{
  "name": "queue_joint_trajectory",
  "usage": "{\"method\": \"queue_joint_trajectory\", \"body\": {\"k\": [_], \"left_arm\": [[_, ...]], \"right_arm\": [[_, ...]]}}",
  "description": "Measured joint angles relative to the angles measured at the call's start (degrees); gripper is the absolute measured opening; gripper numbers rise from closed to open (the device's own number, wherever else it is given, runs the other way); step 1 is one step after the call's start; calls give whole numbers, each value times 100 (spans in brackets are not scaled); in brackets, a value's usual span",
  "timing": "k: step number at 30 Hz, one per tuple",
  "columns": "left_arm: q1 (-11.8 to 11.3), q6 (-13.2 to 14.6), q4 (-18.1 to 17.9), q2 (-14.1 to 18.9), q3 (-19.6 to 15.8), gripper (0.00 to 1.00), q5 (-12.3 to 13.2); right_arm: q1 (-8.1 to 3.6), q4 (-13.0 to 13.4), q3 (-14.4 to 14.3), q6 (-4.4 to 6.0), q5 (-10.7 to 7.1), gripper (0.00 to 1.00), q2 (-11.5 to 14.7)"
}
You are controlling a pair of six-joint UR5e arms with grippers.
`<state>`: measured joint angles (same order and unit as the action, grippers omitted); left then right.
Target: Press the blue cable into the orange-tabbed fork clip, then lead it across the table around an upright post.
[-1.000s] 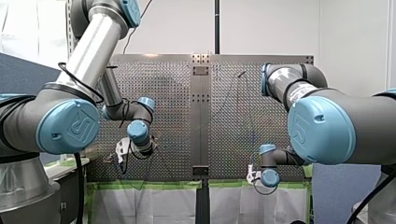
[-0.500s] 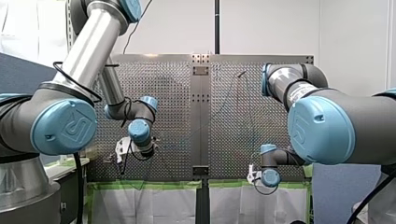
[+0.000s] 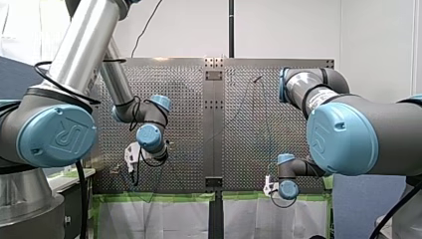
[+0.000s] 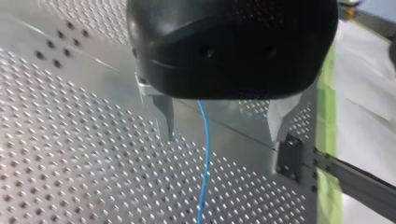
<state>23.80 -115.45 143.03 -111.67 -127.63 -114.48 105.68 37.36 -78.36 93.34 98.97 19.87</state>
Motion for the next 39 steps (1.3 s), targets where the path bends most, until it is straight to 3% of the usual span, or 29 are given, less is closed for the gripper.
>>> {"method": "queue_joint_trajectory", "body": {"k": [6,21,28,39], "left_arm": [[266,-166,-266,266,-267,100,-265],[996,-188,-992,995,-987,100,-883],[1335,-199,-1303,1265,-1068,100,-714],[1802,-49,-1770,918,-1070,100,-364]], "right_arm": [[11,2,1,-6,0,0,-1],[33,7,1,-15,1,0,0],[30,0,0,-16,-5,0,3],[3,-17,0,-16,-9,0,-1]]}}
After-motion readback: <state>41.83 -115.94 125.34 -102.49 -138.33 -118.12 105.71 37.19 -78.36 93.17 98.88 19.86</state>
